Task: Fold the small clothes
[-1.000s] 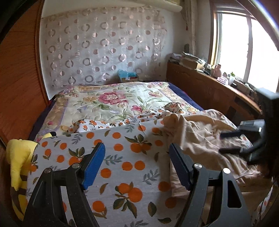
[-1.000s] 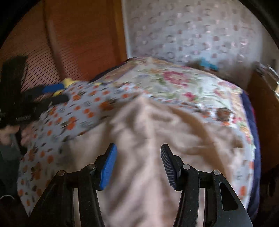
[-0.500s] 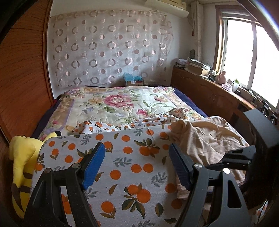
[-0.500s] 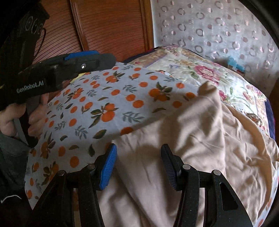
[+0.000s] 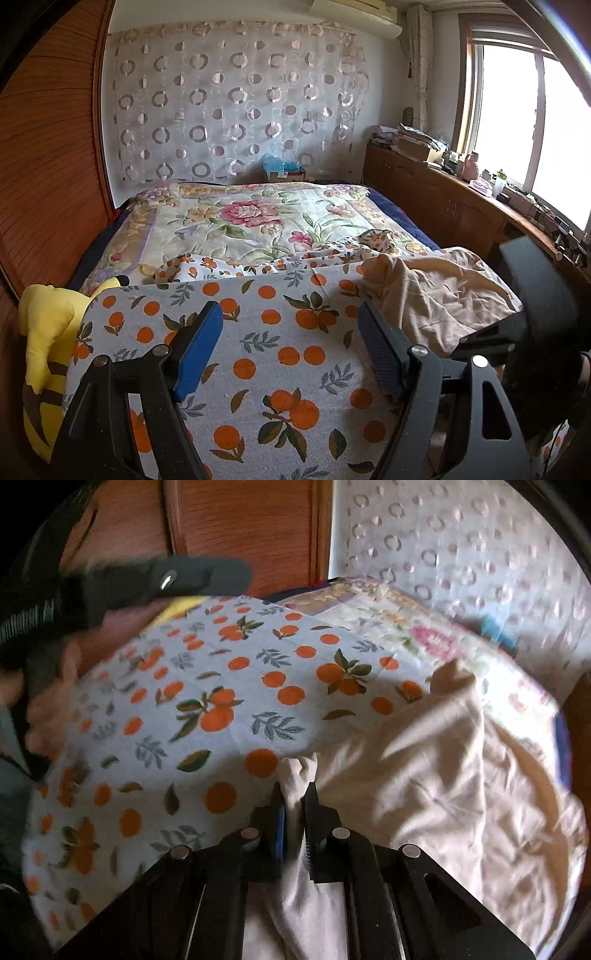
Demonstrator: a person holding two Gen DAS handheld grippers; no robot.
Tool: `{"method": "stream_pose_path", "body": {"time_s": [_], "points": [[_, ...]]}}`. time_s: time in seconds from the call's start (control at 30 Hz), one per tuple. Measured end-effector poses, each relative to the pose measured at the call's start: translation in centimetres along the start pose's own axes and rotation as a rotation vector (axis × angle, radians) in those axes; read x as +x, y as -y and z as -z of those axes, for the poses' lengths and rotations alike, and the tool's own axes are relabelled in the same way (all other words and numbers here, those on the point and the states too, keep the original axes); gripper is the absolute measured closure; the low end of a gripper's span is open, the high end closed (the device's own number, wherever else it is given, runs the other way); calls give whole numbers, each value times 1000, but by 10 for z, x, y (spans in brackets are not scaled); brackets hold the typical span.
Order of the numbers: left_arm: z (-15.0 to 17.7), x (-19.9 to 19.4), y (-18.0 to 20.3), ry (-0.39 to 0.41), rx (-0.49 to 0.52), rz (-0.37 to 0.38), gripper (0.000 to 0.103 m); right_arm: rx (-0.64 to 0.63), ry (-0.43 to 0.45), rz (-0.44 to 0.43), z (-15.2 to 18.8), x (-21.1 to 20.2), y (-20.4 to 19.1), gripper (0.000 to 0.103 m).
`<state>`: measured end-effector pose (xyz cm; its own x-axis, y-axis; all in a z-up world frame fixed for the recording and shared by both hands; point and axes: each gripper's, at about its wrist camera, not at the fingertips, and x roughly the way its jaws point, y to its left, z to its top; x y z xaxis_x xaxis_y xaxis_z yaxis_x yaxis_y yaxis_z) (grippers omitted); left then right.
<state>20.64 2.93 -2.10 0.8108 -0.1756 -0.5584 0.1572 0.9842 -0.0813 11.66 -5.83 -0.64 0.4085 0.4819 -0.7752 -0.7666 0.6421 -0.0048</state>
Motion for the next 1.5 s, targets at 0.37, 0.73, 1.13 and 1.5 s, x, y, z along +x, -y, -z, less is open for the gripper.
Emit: {"method": "stream_pose_path", "body": {"time_s": [0.37,0.73,1.13,1.5], "points": [[5,8,12,-29,23,24,27,193,233,153,2,-93,89,95],[13,19,27,-74,64,49,27,404,55,443,35,-73,200,80],[20,32,44,-129,103,58,27,416,104,394,51,-102,201,58],[21,-9,83,-112,178,117,27,339,182,414,122,-188,130,58]]}}
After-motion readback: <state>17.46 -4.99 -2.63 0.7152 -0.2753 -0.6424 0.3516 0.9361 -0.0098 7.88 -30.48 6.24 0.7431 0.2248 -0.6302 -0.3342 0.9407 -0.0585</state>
